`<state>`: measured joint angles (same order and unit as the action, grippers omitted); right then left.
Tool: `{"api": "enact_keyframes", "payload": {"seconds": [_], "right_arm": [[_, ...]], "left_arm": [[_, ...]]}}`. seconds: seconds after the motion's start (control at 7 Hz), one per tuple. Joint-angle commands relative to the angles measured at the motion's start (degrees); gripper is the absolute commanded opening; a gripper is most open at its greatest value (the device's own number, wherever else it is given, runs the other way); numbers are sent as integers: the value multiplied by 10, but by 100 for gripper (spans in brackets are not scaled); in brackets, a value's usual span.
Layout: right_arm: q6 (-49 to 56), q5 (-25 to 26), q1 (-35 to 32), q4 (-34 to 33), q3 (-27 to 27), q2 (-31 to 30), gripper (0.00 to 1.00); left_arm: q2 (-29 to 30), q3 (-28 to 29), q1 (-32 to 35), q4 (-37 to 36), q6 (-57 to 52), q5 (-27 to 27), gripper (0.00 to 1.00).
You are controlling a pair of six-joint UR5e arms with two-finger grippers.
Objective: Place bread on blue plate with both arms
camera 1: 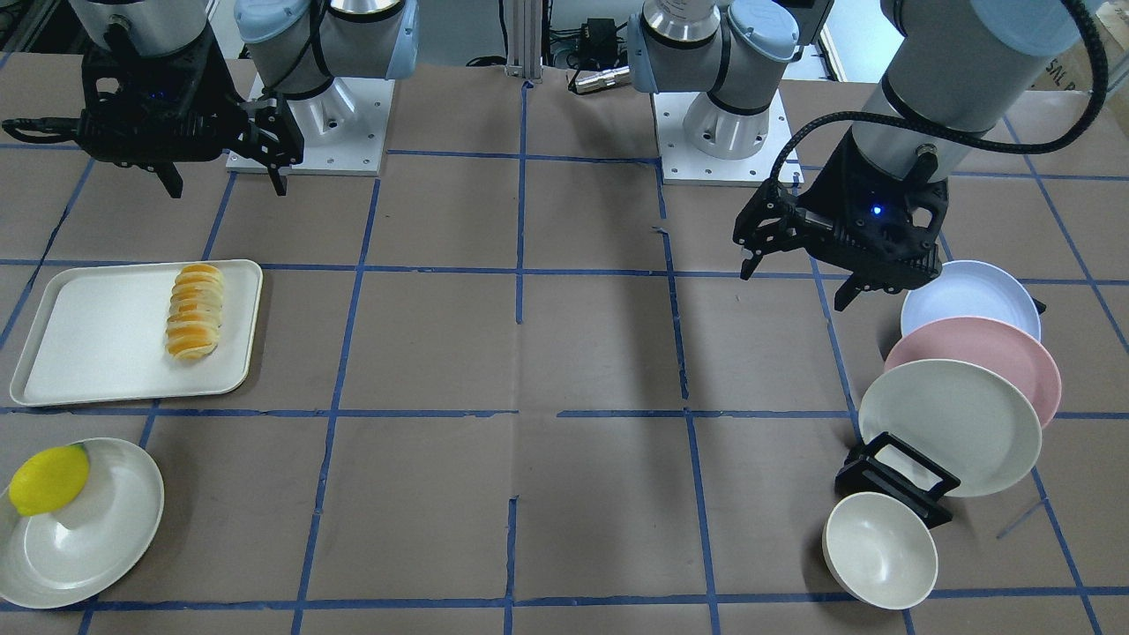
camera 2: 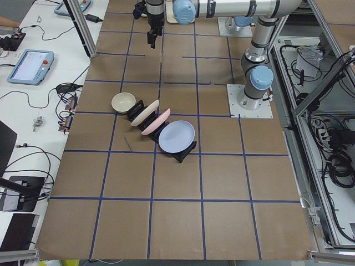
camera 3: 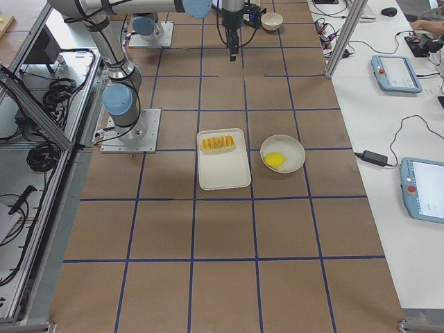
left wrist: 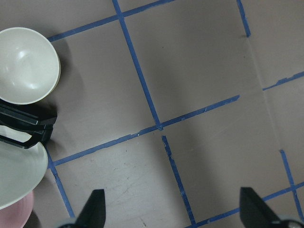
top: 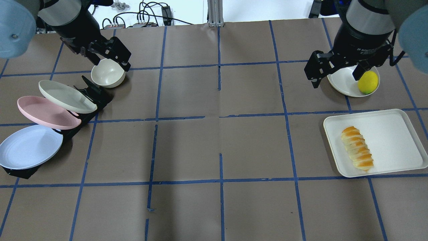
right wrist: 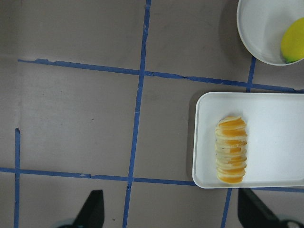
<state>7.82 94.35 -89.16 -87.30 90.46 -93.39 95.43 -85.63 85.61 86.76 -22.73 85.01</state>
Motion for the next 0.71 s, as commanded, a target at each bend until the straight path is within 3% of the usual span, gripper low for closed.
{"api": "enact_keyframes", "payload": {"seconds": [0.0,0.29,0.57], "right_arm": [[0,1,0,5,-19,14,100],[0,1,0,6,-15,14,100],[0,1,0,6,-13,13,100]], "left_arm": [[-6,-1,0,1,1,3,100],[-6,0,-23,0,-34,-4,100],[-5,4,-96,9,-150,2,100]]}}
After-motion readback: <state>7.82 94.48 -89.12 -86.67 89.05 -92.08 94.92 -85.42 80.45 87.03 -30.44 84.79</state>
